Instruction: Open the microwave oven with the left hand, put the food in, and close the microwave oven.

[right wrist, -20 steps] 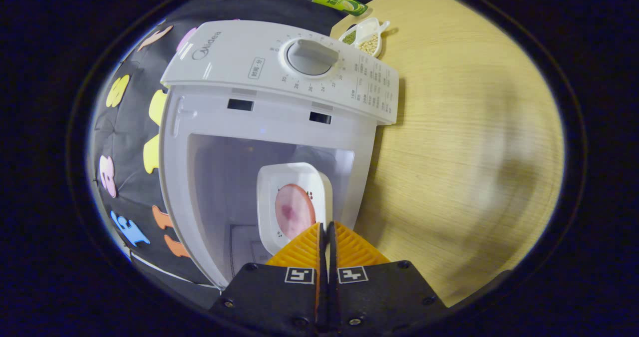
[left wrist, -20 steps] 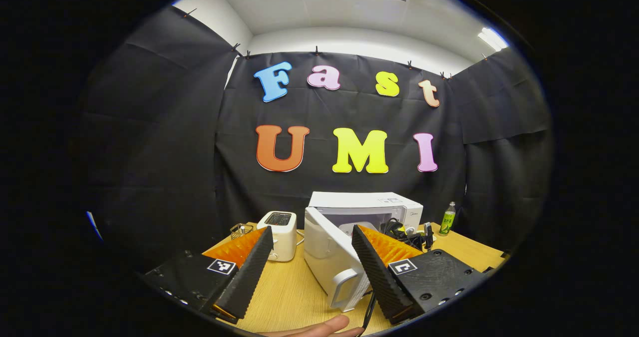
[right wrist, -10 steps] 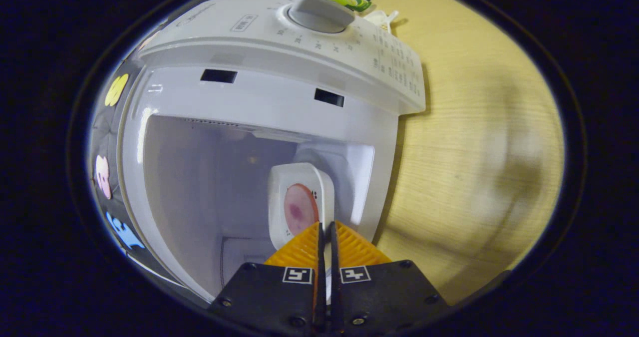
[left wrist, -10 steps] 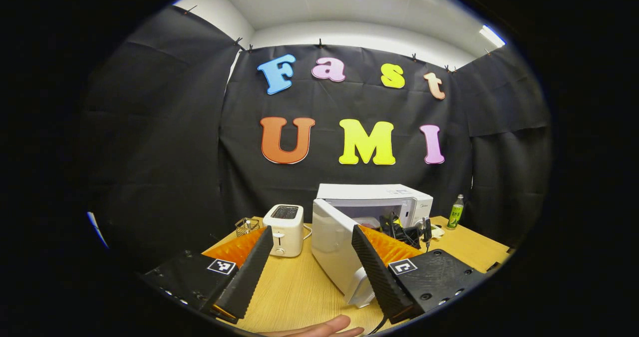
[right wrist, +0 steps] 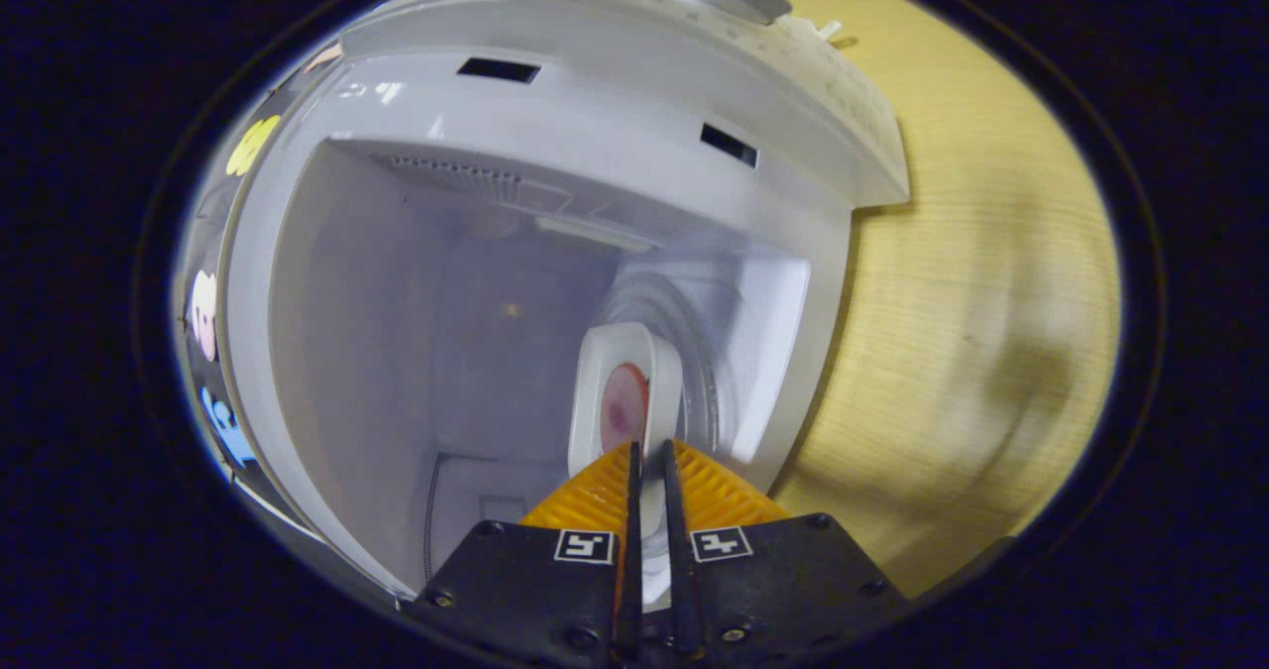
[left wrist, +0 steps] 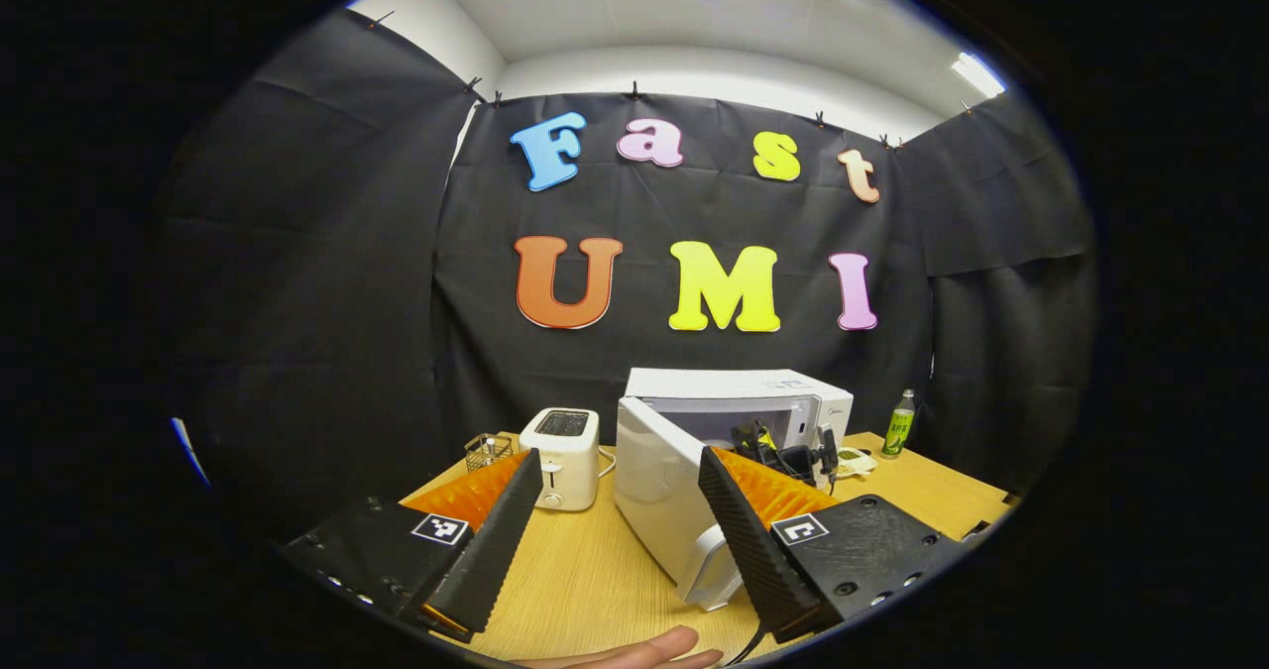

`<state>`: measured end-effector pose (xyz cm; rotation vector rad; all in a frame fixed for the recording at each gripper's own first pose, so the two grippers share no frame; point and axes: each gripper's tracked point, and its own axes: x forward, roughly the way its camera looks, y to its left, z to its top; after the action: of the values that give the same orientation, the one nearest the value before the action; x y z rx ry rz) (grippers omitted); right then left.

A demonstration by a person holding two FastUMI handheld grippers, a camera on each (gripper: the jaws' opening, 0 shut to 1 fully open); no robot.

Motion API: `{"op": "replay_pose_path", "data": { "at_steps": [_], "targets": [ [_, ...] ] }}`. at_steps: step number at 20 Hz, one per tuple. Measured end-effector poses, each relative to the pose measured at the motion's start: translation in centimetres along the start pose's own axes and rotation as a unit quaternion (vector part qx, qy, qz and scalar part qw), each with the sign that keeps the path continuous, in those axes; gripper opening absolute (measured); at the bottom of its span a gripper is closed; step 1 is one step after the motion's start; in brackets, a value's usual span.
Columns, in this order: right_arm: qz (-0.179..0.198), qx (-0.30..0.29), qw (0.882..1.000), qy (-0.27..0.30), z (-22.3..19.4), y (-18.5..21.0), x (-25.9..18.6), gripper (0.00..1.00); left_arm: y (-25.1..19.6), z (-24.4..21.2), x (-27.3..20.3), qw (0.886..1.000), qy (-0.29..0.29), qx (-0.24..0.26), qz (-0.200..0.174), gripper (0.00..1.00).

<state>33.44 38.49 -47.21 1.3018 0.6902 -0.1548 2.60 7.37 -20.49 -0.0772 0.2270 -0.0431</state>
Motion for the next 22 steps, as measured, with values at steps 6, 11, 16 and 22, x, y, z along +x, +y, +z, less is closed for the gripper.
{"op": "replay_pose_path", "data": {
  "at_steps": [6, 11, 16, 22],
  "targets": [
    [0.020, -0.016, 1.000, -0.011, -0.6, 1.2, -1.0, 0.37, 0.3, -0.1, -0.6, 1.000, -0.001, -0.001, 0.000, 0.84],
    [0.034, -0.061, 0.998, 0.000, -1.3, 2.0, -2.9, 0.89, 1.3, -0.4, -1.3, 1.000, 0.001, -0.002, 0.014, 0.84],
    [0.051, -0.072, 0.996, 0.009, -0.7, 2.5, -6.1, 0.99, 1.6, -0.3, -2.5, 1.000, -0.001, -0.004, 0.019, 0.84],
    [0.092, -0.165, 0.982, -0.015, 1.9, 3.9, -11.3, 0.99, 1.4, 0.3, -3.7, 1.000, -0.018, 0.008, 0.025, 0.95]
  ]
}}
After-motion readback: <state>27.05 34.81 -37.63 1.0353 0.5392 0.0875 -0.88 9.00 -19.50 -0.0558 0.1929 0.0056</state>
